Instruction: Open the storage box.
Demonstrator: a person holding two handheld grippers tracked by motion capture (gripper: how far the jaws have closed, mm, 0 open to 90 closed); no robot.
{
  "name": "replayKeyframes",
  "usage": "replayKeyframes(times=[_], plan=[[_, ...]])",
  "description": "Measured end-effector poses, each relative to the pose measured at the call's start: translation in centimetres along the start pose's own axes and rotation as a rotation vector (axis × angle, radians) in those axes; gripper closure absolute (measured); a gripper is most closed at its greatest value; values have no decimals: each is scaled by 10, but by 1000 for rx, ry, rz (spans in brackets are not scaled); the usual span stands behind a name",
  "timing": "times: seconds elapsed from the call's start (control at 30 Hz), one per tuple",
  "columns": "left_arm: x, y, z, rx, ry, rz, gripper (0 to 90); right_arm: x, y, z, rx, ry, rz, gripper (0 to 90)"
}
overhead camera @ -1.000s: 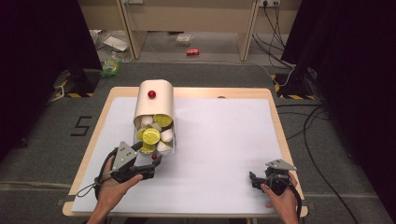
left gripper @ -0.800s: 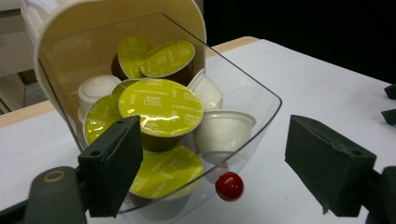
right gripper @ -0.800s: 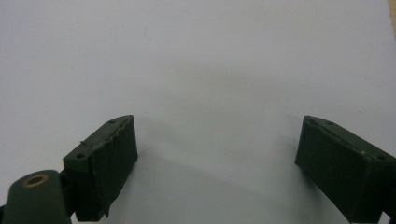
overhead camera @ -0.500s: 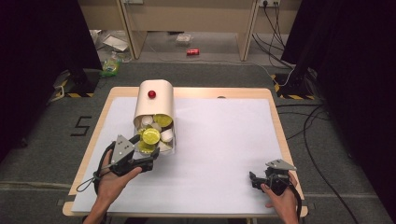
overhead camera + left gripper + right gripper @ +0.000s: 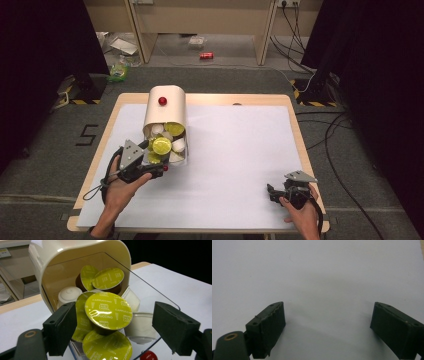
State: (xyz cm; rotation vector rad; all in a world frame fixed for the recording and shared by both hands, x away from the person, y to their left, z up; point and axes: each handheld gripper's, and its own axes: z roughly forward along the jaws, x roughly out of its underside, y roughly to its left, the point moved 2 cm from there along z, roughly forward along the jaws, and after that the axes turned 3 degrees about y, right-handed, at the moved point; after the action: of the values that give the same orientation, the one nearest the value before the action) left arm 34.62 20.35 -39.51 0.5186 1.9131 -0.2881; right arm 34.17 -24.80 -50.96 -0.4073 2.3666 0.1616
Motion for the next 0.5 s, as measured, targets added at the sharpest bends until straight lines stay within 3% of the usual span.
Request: replayKeyframes(times=[0.5], plan=[[-2, 2, 5, 1, 17, 5, 203, 0, 0, 0, 1, 0, 0, 127]])
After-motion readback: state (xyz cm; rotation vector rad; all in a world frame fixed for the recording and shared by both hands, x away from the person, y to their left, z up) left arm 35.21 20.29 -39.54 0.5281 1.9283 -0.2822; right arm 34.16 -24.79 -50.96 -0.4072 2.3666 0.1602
